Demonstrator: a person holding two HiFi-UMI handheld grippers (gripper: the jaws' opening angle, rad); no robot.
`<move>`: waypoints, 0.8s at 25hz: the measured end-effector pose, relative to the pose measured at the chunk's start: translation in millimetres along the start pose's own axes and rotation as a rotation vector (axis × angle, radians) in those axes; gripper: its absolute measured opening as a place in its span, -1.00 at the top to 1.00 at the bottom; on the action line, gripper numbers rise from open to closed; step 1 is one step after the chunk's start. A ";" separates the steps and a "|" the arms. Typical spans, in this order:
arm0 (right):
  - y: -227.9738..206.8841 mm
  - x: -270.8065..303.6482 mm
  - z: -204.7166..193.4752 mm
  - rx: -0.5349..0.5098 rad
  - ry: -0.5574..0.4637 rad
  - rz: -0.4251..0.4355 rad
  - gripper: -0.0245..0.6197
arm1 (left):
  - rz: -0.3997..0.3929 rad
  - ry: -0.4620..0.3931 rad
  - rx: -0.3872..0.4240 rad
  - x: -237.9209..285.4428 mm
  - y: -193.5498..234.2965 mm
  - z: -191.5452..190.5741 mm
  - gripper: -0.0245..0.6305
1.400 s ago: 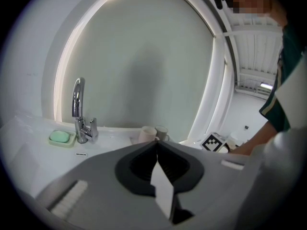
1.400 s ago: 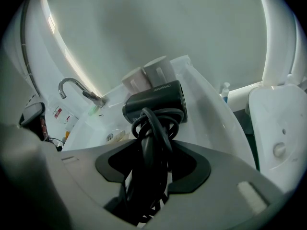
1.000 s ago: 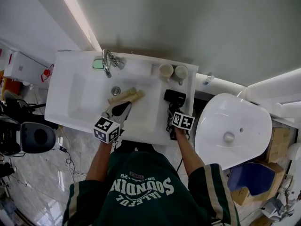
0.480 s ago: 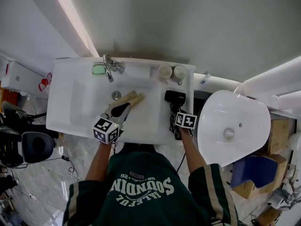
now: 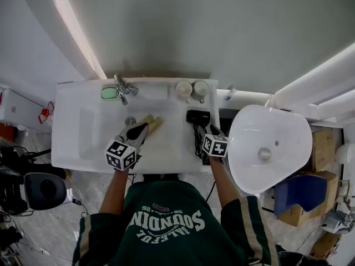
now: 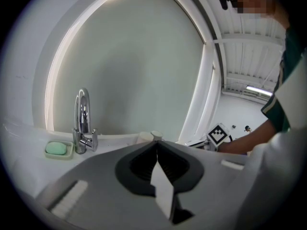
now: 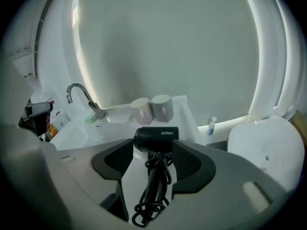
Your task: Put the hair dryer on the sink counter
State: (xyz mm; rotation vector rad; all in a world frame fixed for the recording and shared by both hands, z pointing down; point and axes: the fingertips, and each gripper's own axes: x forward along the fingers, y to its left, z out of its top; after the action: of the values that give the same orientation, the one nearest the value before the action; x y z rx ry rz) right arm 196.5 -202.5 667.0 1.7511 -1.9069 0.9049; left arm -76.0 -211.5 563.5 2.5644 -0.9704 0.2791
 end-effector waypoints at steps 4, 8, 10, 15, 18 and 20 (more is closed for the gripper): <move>29.0 -8.9 24.0 -0.020 -0.061 0.068 0.30 | -0.009 -0.006 0.010 2.6 1.6 4.2 0.77; 61.6 -24.6 48.1 -0.032 -0.133 0.143 0.59 | -0.007 -0.014 0.019 -0.5 2.4 8.4 0.77; 76.8 -34.6 63.4 -0.045 -0.186 0.171 0.72 | -0.003 -0.018 0.022 -2.2 3.4 10.7 0.77; 109.1 -59.8 95.7 -0.110 -0.300 0.216 0.83 | 0.010 -0.032 0.024 -7.4 4.8 15.9 0.77; 126.1 -68.8 108.5 -0.145 -0.343 0.244 0.88 | 0.013 -0.044 0.018 -9.3 7.9 19.7 0.77; 136.1 -75.4 115.1 -0.165 -0.371 0.267 0.90 | 0.014 -0.057 0.011 -11.5 8.5 23.6 0.77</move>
State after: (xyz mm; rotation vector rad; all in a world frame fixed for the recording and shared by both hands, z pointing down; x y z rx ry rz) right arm 88.8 -226.1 507.9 1.6813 -2.4203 0.5089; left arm -89.0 -220.5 540.9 2.5894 -1.0109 0.2167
